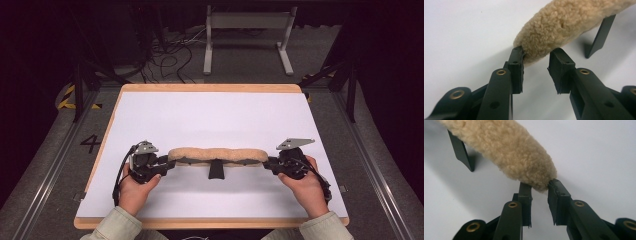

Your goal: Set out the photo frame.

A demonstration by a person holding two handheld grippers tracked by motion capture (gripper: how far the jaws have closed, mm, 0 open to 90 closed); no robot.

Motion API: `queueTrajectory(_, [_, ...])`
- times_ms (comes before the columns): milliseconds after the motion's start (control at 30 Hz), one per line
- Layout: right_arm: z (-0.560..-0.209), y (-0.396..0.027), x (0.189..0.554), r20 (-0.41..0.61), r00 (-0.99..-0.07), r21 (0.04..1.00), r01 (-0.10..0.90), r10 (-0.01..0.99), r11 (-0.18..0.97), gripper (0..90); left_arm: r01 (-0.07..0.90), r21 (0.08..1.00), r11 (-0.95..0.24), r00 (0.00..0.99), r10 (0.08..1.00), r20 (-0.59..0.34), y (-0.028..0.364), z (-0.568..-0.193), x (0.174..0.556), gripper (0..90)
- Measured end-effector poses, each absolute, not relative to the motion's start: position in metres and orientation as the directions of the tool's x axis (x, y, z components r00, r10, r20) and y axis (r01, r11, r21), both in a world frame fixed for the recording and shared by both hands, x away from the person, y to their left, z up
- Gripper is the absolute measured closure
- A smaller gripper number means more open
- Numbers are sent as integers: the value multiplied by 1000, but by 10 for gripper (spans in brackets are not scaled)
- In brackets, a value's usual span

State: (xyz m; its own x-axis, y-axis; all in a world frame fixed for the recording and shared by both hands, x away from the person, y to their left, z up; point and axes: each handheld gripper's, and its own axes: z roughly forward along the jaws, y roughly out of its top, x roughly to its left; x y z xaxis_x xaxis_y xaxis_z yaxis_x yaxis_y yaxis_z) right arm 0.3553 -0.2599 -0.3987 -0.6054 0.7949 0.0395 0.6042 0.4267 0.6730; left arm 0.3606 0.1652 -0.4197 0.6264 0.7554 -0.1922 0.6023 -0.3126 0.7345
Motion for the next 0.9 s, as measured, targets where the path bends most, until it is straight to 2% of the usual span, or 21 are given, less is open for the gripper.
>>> queueTrajectory(167, [-399,-259,352,-2,-614,675,582,789,454,727,604,730,-320,626,757,-186,165,-420,360,674])
queueTrajectory(300, [-400,-259,353,4,-624,682,573,782,454,694,617,724,-307,626,750,-216,168,-422,361,667])
queueTrajectory(367, [-400,-258,353,3,-624,682,573,782,455,694,611,727,-314,624,756,-198,168,-422,361,672])
queueTrajectory(500, [-398,-259,351,-45,-636,691,537,770,484,688,577,742,-340,642,751,-155,171,-414,352,746])
queueTrajectory(667, [-395,-262,348,-71,-659,698,503,748,510,723,539,754,-375,673,730,-118,167,-404,340,878])
queueTrajectory(767, [-394,-262,348,-83,-666,695,494,741,522,740,520,759,-392,694,712,-108,163,-399,332,898])
queueTrajectory(900, [-390,-265,345,-84,-674,689,493,734,531,826,501,759,-416,732,672,-115,150,-396,324,899])
